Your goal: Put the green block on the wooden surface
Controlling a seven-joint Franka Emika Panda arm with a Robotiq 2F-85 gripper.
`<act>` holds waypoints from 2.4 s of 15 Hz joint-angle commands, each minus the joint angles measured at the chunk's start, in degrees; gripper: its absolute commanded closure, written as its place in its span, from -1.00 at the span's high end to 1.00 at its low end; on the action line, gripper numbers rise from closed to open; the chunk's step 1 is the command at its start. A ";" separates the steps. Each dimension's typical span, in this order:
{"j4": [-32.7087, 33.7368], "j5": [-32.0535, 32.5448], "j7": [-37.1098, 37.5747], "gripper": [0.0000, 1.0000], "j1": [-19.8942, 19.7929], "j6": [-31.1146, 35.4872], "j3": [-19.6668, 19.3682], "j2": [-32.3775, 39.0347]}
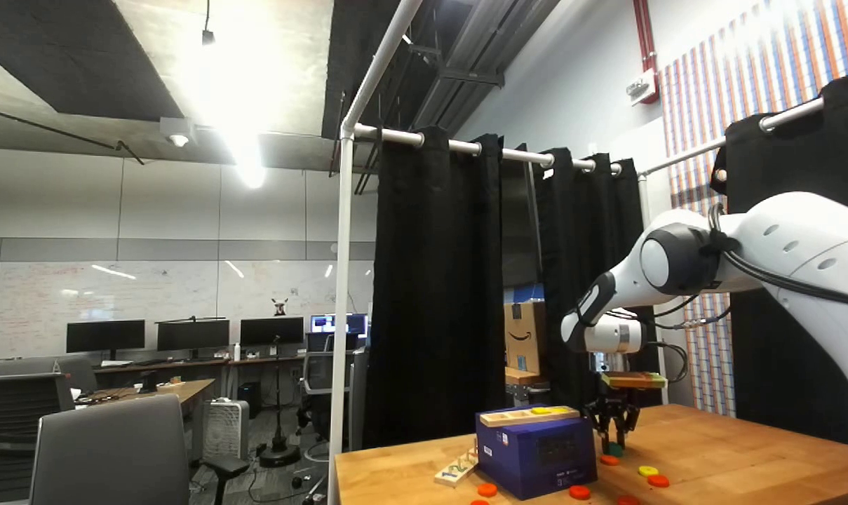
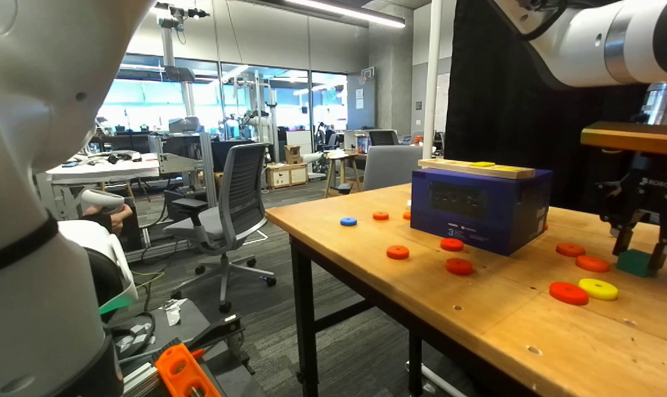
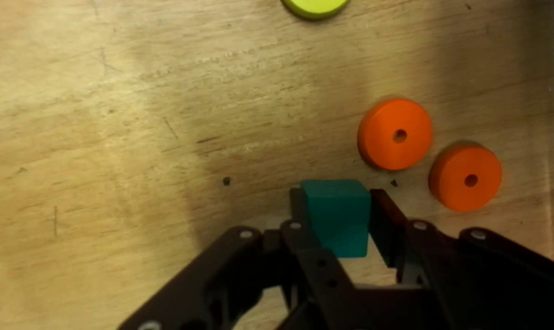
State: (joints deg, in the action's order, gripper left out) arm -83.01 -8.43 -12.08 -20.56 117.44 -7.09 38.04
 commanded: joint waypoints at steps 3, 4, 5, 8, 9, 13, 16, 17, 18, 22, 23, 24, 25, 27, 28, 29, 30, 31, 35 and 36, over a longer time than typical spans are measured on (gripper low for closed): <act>0.48 -1.29 1.11 -0.76 -0.77 -1.09 0.38 -1.81; -0.19 -1.17 1.49 -0.76 -0.69 -1.15 0.20 -2.94; -1.05 -1.02 1.90 -0.76 -0.57 -1.07 -0.02 -4.45; -3.21 -0.34 3.55 -0.76 0.04 -0.97 -0.90 -8.93; -4.02 -0.09 4.14 -0.76 0.28 -0.96 -1.21 -10.74; -7.50 0.58 7.15 -0.76 1.59 -2.50 -2.07 -18.84; -10.83 1.44 10.01 -0.76 3.46 -4.60 -2.22 -25.01; -11.83 1.43 11.14 -0.76 4.21 -5.67 -2.08 -26.96; -12.90 1.27 12.09 -0.76 4.93 -6.63 -1.91 -28.84; -15.62 0.64 16.05 -0.76 8.26 -9.89 -1.11 -34.46; -15.71 0.34 17.13 -0.76 9.12 -10.63 -0.81 -35.12; -16.04 0.10 17.96 -0.76 9.89 -11.08 -0.51 -35.79; -16.25 -0.16 18.82 -0.76 10.64 -11.51 -0.18 -36.27; -16.46 -0.78 20.20 -0.76 12.03 -11.90 0.54 -36.61; -16.51 -0.94 20.81 -0.76 12.65 -11.91 0.88 -36.58; -16.42 -1.29 21.24 -0.76 13.20 -12.01 1.20 -36.37; -16.34 -1.74 21.68 -0.76 13.72 -12.01 1.54 -35.99; -16.38 -2.16 21.89 -0.76 14.18 -11.98 1.87 -35.71; -16.84 -3.86 22.28 -0.76 15.52 -11.83 2.97 -34.45; -16.72 -4.02 22.32 -0.76 15.70 -11.95 3.12 -34.08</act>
State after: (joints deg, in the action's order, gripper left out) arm -99.91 -10.76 9.32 -5.54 105.95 -4.26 3.51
